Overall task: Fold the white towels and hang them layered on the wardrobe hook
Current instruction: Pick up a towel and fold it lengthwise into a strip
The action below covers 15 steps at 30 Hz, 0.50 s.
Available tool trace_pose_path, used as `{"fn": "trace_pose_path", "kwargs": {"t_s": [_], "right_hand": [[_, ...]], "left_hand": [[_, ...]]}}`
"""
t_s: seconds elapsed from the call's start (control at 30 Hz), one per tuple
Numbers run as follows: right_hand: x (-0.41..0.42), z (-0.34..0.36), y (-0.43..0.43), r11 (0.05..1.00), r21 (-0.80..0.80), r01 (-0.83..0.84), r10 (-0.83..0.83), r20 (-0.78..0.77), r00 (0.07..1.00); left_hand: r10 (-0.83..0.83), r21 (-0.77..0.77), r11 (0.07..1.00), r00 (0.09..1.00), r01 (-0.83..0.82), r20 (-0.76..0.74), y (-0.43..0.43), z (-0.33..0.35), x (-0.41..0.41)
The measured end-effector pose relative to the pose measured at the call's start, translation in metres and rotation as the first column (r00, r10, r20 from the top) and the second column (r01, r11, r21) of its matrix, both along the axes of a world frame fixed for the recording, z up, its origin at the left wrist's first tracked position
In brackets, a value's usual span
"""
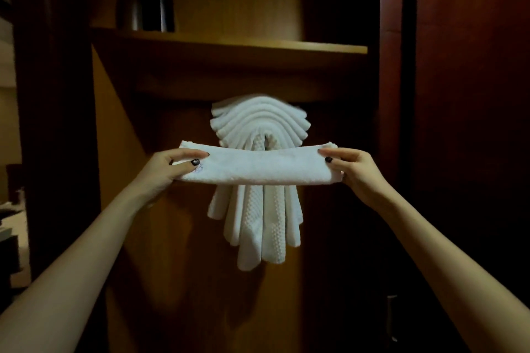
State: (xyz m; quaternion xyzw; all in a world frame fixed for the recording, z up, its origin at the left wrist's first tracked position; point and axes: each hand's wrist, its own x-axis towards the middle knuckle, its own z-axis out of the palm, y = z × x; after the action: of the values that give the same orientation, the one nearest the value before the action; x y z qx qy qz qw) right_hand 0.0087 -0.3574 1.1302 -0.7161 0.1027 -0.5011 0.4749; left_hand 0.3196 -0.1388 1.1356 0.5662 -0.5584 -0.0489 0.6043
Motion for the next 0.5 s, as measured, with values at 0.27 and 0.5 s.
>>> {"fn": "trace_pose_path", "kwargs": {"t_s": [0.27, 0.5], "right_hand": [[0.026, 0.075, -0.067, 0.992, 0.003, -0.124, 0.124, -0.041, 0.991], [0.065, 0.150, -0.136, 0.973, 0.050, -0.226, 0.221, 0.081, 0.972]], "left_hand": [[-0.027, -0.132, 0.991, 0.998, 0.019, -0.060, -0.061, 0.054, 0.015], [-0.130, -0.249, 0.965, 0.972, 0.078, -0.198, -0.127, 0.119, 0.043]]}}
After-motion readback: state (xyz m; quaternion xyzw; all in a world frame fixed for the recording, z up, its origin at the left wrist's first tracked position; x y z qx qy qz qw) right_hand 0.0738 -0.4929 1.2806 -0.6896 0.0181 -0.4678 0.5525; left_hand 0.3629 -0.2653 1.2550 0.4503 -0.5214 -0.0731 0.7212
